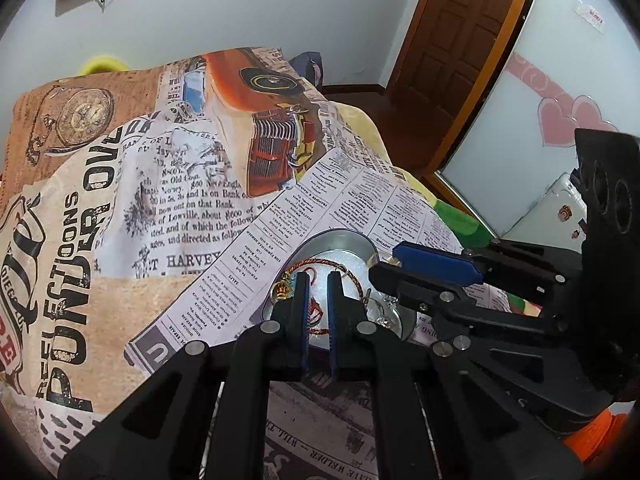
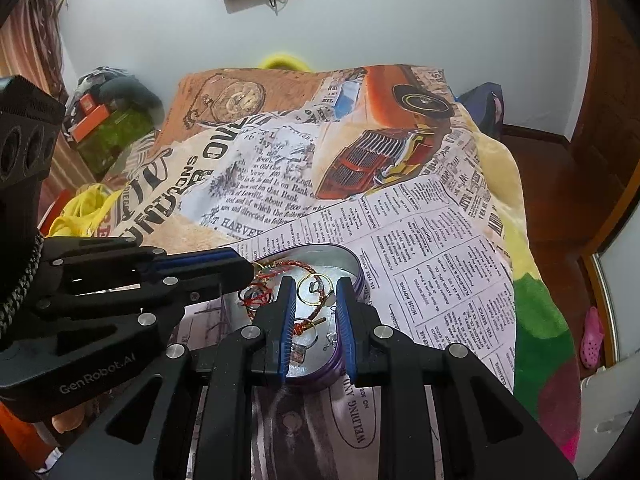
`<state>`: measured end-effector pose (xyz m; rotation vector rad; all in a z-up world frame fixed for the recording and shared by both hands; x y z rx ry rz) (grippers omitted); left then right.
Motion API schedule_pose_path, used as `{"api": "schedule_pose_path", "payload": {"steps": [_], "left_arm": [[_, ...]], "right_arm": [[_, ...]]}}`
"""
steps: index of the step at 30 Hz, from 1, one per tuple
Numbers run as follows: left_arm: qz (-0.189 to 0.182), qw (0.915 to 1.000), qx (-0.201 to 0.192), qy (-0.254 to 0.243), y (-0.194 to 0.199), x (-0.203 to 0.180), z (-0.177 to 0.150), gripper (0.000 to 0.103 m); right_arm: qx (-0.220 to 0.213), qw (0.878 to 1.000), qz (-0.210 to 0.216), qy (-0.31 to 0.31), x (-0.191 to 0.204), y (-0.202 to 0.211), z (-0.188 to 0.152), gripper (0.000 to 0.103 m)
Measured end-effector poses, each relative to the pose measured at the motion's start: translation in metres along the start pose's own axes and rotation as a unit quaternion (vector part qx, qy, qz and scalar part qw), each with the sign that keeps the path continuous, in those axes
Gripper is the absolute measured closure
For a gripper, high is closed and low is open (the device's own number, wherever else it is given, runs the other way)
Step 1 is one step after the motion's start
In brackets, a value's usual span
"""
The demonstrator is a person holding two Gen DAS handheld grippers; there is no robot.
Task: Organize jewelry
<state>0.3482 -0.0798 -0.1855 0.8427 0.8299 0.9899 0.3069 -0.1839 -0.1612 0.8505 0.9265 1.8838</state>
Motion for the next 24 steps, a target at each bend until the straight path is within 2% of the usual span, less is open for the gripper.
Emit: {"api": "schedule_pose_path", "payload": {"steps": [5, 11, 13, 15, 18, 21, 24], "left_arm": [[0.008, 0.9999, -0.01, 0.005, 0.012, 0.001, -0.003, 0.095], [0.027, 0.9988, -0.04, 0.005, 0.047, -0.005, -0.01, 0.094], [0.042, 0.9975, -0.057, 0.004, 0.065, -0.01, -0.014, 0.089], [0.053, 0.9954, -0.08, 0.006, 0.086, -0.014, -0.02, 0.077], [0.055, 0.9923, -0.11, 0.01, 0.117, -0.02, -0.028, 0.075], [0.065, 0.987, -0.147, 0.01, 0.151, -0.03, -0.039, 0.075], [0.092, 0.9757, -0.199, 0.009, 0.189, -0.043, -0.054, 0.073]], "right_arm": [[-0.006, 1.0, -0.004, -0.004, 0.002, 0.009, 0.001, 0.067], [-0.041, 0.999, -0.008, -0.007, 0.008, 0.043, 0.0, 0.066], [-0.058, 0.998, -0.009, -0.008, 0.013, 0.061, -0.002, 0.066], [-0.078, 0.997, -0.013, -0.008, 0.018, 0.08, -0.004, 0.066], [-0.116, 0.993, -0.02, -0.005, 0.027, 0.114, -0.009, 0.066], [-0.156, 0.987, -0.029, -0.002, 0.039, 0.149, -0.018, 0.066], [-0.203, 0.978, -0.039, -0.001, 0.051, 0.186, -0.032, 0.066]]}}
Point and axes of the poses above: each gripper's, at about its wrist camera, not at the fingertips, and y roughly against the way its jaws point, x to its left, z to its top, the point moved 1 cm from there along -y, roughly the way its jaws point, and after that the axes turned 12 degrees about x, right-handed, at the moved point
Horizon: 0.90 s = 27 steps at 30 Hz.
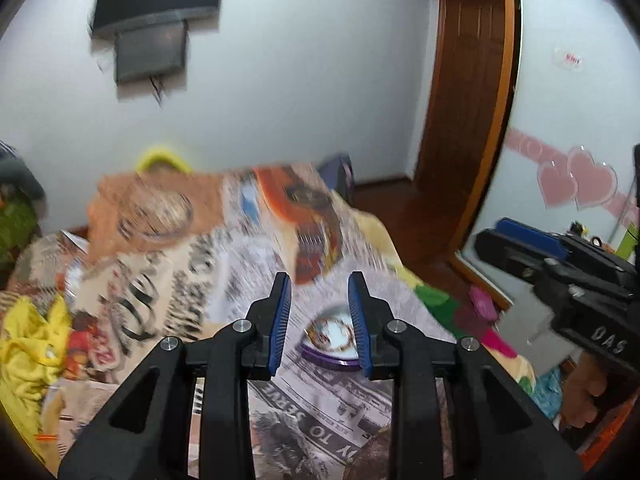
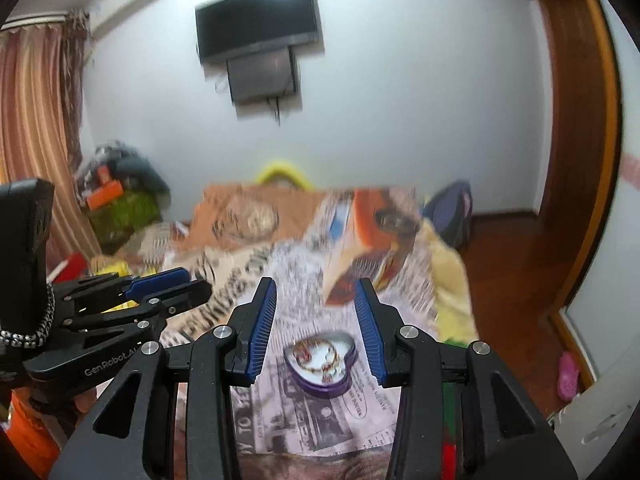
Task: Organize jewelry
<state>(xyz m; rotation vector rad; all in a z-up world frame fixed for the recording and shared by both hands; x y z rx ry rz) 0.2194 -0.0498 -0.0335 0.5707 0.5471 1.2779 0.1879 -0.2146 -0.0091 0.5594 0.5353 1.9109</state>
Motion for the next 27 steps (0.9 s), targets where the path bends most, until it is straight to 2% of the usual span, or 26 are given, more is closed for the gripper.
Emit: {"api": "schedule_pose_path", "payload": {"steps": [4, 8, 10, 12, 15, 18, 20, 27], "left_arm": [[0.013, 0.998, -0.063, 0.001, 0.052, -0.006, -0.005, 0.068], [0.025, 0.9916, -0.127, -0.005, 0.101, -0.016, -0.015, 0.061], [0.023, 0.9872, -0.158, -0.006, 0.124, -0.019, -0.022, 0.048], [0.02, 0.9843, -0.175, -0.005, 0.14, -0.021, -0.027, 0.04], [0.02, 0.9814, -0.191, -0.008, 0.156, -0.025, -0.034, 0.031], [0.021, 0.9798, -0.199, -0.008, 0.163, -0.027, -0.041, 0.017], [0.023, 0.979, -0.202, -0.009, 0.166, -0.029, -0.046, 0.015], [0.023, 0.9806, -0.194, -0.005, 0.171, -0.031, -0.053, 0.012]], "right_arm": [[-0.065, 0.998, -0.017, -0.007, 0.01, 0.05, -0.001, 0.066], [-0.116, 0.992, -0.045, -0.004, 0.023, 0.086, -0.007, 0.066], [-0.138, 0.989, -0.059, -0.003, 0.03, 0.1, -0.011, 0.065], [-0.154, 0.986, -0.067, -0.004, 0.035, 0.108, -0.015, 0.057], [-0.173, 0.982, -0.077, -0.007, 0.039, 0.114, -0.02, 0.047], [-0.18, 0.979, -0.092, -0.008, 0.043, 0.117, -0.024, 0.033], [-0.185, 0.978, -0.097, -0.009, 0.045, 0.12, -0.026, 0.018], [-0.193, 0.973, -0.123, -0.012, 0.05, 0.125, -0.03, 0.003]]}}
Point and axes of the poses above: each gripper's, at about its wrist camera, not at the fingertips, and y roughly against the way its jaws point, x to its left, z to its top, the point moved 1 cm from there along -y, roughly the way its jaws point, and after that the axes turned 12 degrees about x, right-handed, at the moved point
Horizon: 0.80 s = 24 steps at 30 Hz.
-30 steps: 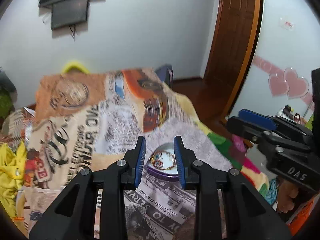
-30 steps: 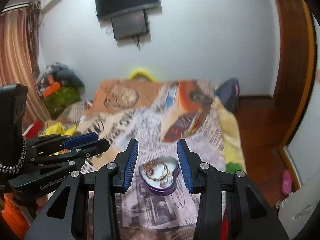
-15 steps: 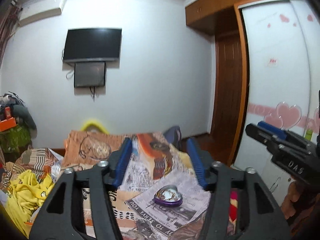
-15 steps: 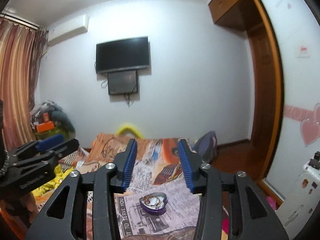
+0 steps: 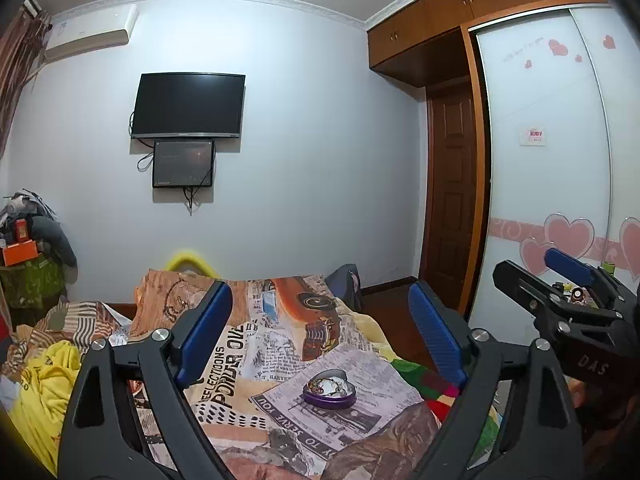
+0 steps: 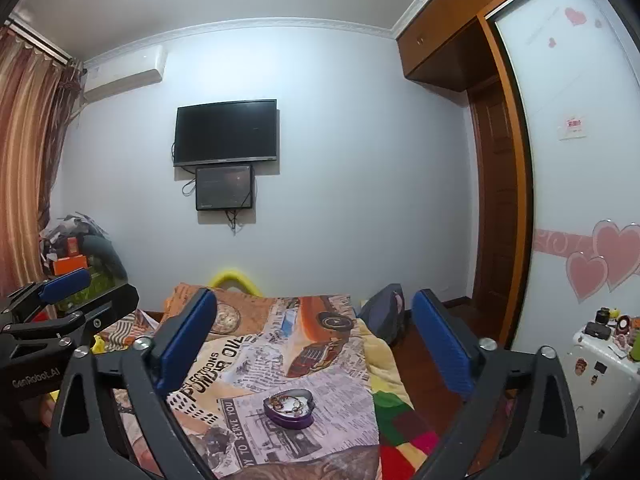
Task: Organize jewelry
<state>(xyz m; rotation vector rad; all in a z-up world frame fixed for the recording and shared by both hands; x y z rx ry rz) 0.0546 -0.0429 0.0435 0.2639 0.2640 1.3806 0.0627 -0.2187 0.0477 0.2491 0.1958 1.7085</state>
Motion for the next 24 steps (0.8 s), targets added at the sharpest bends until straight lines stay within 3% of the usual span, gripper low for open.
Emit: {"api": "schedule_pose_path", "payload": {"steps": [24], "left_arm": [[0.018, 0.9996, 0.018, 0.014, -0.005, 0.003, -0.01, 0.009]], "right_arm": [[0.024, 1.0, 0.003, 0.002, -0.005, 0.009, -0.008, 0.002]]}}
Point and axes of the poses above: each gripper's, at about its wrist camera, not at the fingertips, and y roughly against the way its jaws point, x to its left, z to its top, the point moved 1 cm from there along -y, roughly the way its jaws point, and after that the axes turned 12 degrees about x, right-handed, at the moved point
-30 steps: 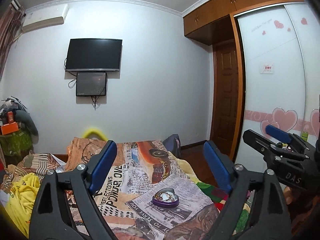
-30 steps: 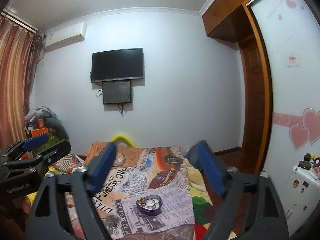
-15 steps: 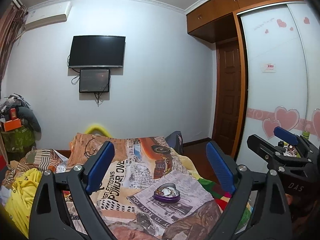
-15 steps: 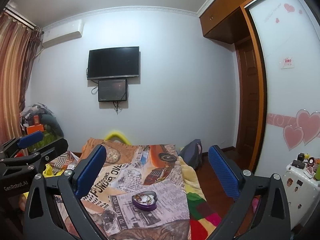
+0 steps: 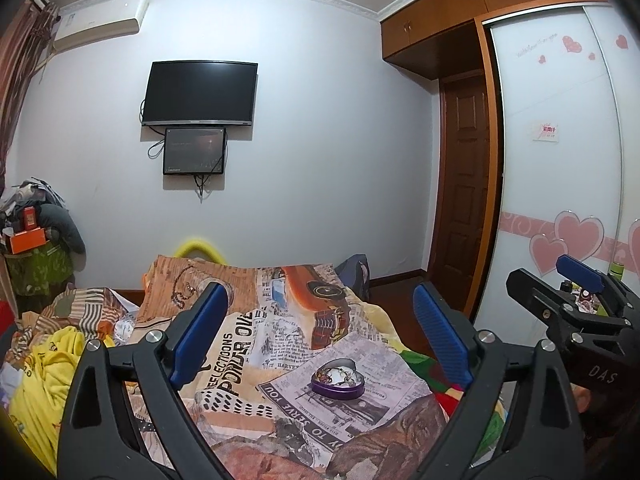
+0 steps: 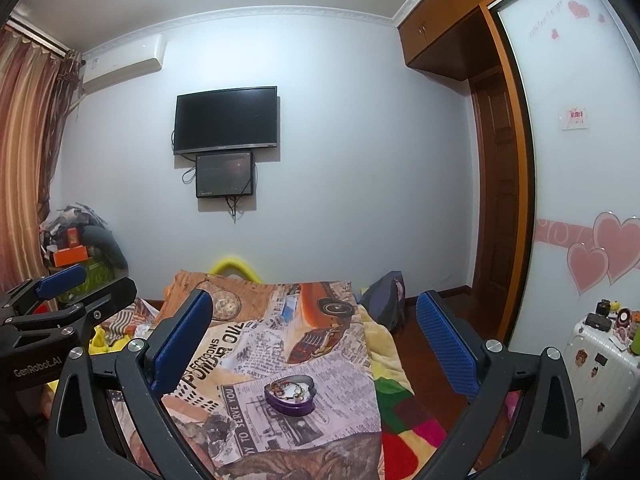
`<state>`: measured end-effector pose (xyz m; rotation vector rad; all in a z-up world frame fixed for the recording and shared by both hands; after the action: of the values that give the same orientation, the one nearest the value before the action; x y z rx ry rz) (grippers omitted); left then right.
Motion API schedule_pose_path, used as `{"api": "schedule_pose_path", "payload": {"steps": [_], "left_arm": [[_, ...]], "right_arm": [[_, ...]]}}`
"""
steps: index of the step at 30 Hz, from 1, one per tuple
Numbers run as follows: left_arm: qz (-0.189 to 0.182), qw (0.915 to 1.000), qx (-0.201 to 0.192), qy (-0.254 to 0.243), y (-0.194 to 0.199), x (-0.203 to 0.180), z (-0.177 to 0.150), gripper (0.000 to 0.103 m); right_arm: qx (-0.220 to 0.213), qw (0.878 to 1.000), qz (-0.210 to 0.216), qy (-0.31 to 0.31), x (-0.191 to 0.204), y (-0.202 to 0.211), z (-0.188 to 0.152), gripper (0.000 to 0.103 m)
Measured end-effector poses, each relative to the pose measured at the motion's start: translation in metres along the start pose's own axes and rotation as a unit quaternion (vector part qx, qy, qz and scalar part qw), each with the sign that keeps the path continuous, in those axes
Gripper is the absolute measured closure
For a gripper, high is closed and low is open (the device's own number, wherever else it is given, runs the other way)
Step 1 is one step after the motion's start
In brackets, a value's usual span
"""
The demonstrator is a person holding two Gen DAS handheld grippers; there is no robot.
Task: Organize jewelry
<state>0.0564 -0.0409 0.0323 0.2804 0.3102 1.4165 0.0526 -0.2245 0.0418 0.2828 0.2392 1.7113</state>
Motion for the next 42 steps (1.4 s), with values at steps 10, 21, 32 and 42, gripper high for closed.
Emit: {"api": "schedule_pose_path", "payload": {"steps": [10, 21, 32, 42], "left_arm": [[0.0, 1.0, 0.006, 0.001, -0.0038, -0.0007, -0.0013, 0.009], [-0.003, 0.9998, 0.015, 0.01, -0.0086, 0.0019, -0.0014, 0.009], [-0.008, 0.9998, 0.018, 0.007, -0.0086, 0.0032, -0.0019, 0.009], [-0.011, 0.9998, 0.018, 0.005, -0.0092, 0.0023, -0.0021, 0.009]], "right_arm": [[0.007, 1.0, -0.001, -0.001, -0.0007, -0.0002, 0.0014, 0.002], [0.011, 1.0, -0.005, -0.002, -0.0025, -0.0012, 0.0018, 0.002], [0.013, 1.0, -0.006, -0.003, -0.0031, -0.001, 0.0025, 0.002], [0.018, 1.0, -0.008, -0.004, -0.0032, -0.0039, 0.001, 0.002]]}}
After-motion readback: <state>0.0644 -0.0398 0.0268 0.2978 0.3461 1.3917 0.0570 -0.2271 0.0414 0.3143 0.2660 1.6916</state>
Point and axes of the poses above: each gripper's, at about its wrist camera, not at the fingertips, and y roughly against the way its jaws point, x to its left, z to its top, the point moved 1 cm from there along -y, roughly the way its jaws point, and after that the axes turned 12 degrees about x, right-handed, at the moved point
